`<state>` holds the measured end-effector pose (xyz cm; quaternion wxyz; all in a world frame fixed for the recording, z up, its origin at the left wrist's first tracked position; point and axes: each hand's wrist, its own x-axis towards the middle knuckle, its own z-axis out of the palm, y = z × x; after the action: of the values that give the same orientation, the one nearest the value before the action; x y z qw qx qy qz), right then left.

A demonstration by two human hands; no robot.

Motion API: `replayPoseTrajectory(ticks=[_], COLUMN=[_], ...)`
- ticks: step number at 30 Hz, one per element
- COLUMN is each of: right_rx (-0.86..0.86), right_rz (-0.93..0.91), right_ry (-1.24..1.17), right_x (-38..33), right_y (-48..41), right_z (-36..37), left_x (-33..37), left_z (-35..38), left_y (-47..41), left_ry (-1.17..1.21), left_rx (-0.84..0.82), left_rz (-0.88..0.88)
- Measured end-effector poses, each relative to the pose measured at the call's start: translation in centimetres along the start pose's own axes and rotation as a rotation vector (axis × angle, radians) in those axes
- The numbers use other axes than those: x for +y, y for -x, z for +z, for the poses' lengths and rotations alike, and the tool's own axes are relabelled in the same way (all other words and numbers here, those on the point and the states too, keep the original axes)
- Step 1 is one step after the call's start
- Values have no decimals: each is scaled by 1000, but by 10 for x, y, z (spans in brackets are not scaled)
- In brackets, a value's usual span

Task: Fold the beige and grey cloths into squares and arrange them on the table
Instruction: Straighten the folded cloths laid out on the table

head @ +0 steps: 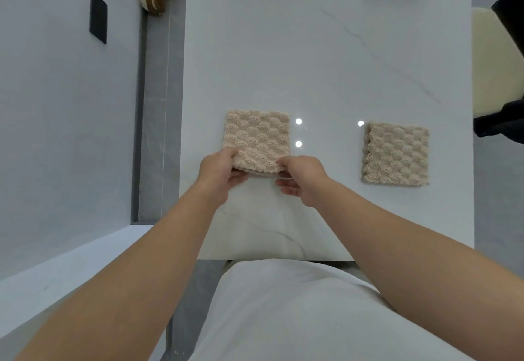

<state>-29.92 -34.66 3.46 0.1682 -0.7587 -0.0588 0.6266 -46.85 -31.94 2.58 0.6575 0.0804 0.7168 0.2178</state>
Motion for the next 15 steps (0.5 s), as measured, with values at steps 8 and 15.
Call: replayPoseTrajectory(ticks=[8, 15], right_rx=[-107, -222], right_rz=[84, 12], right_ry=[-114, -417], right_x=[-12, -17], right_y=[9, 10], right_z=[-7, -14], left_x=[7, 8], left_z=[7, 6], left_y=[12, 9], left_ry=[464, 320], left_rx=[-225, -256], left_rz=[-121, -135])
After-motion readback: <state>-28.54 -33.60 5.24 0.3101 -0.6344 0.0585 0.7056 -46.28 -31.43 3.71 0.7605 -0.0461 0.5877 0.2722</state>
